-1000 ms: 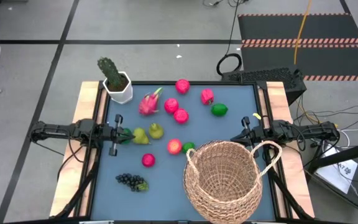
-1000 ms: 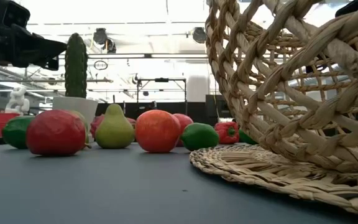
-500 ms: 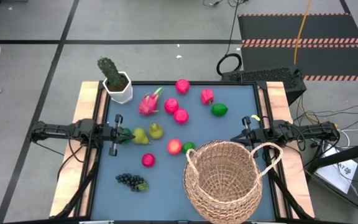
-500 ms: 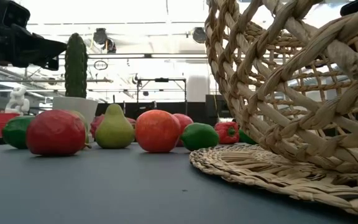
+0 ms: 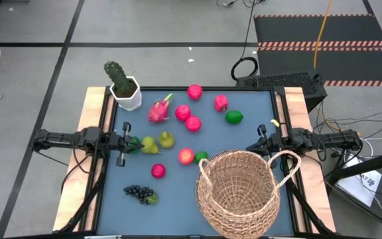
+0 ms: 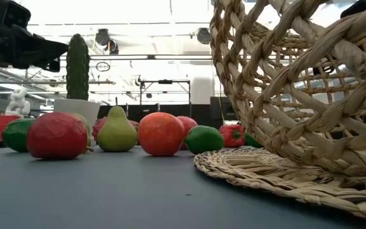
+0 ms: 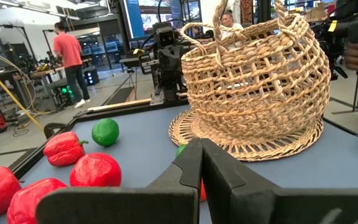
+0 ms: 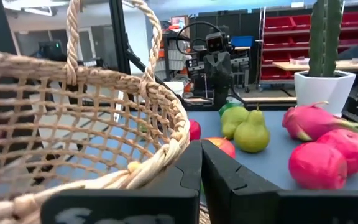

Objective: Build produce basket
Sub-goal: Adjust the brown basket on the brown placemat

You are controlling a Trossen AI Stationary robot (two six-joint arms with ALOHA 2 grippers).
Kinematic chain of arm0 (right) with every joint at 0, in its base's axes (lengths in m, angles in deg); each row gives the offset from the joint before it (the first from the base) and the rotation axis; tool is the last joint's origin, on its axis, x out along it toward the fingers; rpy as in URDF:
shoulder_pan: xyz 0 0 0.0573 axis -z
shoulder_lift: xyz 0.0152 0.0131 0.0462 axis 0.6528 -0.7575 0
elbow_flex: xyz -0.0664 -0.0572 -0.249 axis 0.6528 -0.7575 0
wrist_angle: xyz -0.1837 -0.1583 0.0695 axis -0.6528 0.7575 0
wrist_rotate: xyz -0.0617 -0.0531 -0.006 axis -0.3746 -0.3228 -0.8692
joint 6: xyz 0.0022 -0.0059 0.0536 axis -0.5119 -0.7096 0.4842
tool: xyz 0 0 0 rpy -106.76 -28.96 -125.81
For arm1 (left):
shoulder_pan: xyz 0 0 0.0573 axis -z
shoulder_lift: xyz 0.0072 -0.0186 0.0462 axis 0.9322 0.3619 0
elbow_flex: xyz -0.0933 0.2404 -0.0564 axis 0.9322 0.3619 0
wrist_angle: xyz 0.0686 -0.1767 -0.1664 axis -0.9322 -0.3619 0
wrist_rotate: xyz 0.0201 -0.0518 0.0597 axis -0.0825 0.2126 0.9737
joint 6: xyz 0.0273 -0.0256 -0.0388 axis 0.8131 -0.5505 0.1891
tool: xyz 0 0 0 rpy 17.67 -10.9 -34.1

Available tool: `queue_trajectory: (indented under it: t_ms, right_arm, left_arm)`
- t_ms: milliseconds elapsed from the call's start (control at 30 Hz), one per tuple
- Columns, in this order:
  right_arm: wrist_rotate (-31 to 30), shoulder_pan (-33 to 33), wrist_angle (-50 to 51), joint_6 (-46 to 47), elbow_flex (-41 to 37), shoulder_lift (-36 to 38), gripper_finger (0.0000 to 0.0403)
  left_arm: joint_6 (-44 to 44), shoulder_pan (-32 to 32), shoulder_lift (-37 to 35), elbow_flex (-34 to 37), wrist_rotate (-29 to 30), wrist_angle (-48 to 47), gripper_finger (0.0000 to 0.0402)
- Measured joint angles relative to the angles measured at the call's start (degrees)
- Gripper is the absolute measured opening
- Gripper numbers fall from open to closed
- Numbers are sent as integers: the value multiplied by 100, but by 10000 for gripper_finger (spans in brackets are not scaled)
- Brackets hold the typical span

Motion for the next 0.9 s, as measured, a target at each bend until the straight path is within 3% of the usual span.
queue_trajectory:
  t_ms: [200,367,567,700,900]
  right_arm:
    - [-54,-1,-228,97,1,0,0]
    - [-556,-1,-208,-308,157,-42,0]
    - [-673,-1,-284,-218,420,-319,0]
    - [-1151,1,-506,-241,438,-516,0]
    - [-1184,-1,-849,-411,440,-603,0]
  left_arm:
    - [0,2,0,0,0,0,10]
    - [0,1,0,2,-1,0,10]
    - [0,0,0,0,0,0,10]
    - [0,2,-2,2,0,0,10]
    - [0,1,0,0,0,0,10]
